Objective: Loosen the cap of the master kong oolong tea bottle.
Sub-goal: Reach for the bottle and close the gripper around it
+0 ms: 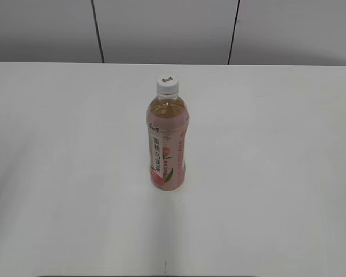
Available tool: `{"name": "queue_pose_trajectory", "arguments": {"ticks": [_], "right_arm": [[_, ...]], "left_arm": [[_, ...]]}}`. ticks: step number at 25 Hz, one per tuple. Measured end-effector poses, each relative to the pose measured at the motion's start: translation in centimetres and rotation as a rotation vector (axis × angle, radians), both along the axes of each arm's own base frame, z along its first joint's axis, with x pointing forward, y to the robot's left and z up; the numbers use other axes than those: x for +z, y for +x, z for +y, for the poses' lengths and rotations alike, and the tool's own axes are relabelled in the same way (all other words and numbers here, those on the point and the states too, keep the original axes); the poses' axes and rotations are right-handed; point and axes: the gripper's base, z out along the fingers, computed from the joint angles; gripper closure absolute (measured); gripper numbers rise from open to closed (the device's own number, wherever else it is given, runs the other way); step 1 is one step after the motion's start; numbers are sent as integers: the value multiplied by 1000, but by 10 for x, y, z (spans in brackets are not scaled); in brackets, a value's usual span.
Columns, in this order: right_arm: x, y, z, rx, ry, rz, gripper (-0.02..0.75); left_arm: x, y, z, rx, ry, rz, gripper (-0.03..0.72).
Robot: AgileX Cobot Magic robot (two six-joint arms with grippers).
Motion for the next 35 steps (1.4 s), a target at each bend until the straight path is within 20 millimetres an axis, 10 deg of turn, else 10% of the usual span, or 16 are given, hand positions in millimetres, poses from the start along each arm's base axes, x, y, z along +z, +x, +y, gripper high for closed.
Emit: {"name": "queue_pose_trajectory", "arguments": {"ticks": [9,20,35], "right_arm": [[0,0,0,0,1,0,351],[0,0,0,0,1,0,351],[0,0,0,0,1,0,351]], "left_arm": [[-57,75,-30,-224,161,149,267],[-153,102,-86,-760,60,274,122],[-144,140,-138,-1018,106,105,109]]}}
